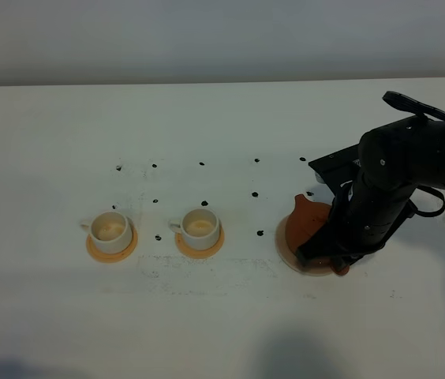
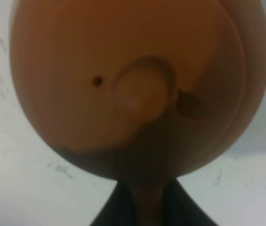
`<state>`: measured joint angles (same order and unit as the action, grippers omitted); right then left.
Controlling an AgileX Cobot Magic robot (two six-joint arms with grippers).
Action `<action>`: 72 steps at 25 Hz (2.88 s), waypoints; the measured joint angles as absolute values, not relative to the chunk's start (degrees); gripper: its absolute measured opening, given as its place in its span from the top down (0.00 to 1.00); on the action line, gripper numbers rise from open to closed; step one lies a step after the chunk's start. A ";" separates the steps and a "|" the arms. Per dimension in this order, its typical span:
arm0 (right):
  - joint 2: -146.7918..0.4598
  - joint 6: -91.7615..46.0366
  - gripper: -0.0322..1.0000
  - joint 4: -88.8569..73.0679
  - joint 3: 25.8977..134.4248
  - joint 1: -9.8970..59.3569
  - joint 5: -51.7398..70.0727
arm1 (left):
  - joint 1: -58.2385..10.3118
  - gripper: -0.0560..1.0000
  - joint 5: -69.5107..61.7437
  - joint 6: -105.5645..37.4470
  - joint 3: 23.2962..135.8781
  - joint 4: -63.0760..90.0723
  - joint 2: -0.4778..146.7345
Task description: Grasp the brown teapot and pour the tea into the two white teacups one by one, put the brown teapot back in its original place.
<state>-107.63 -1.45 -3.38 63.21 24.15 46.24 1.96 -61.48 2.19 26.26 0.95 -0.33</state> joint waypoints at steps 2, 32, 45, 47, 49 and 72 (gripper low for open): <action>-107.63 -1.81 0.85 -3.36 63.21 24.15 46.24 | 1.96 0.44 -61.48 2.19 26.26 0.95 -0.33; -103.81 -3.73 0.85 -1.58 63.19 24.10 44.98 | 1.96 0.44 -61.48 2.19 26.26 0.95 -0.33; -101.45 -4.09 0.85 -0.73 61.95 24.78 43.08 | 1.96 0.44 -61.48 2.19 26.26 0.95 -0.33; -100.68 -4.09 0.85 0.00 61.95 26.06 42.65 | 1.96 0.44 -61.48 2.19 26.26 0.95 -0.33; -100.40 -4.09 0.85 0.00 61.95 27.47 42.38 | 1.96 0.44 -61.48 2.19 26.26 0.95 -0.33; -102.09 -8.79 0.85 5.98 69.82 33.86 41.14 | 1.96 0.44 -61.48 2.19 26.26 0.95 -0.33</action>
<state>-102.09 -8.79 5.98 69.82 33.86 41.14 1.96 -61.48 2.19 26.26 0.95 -0.33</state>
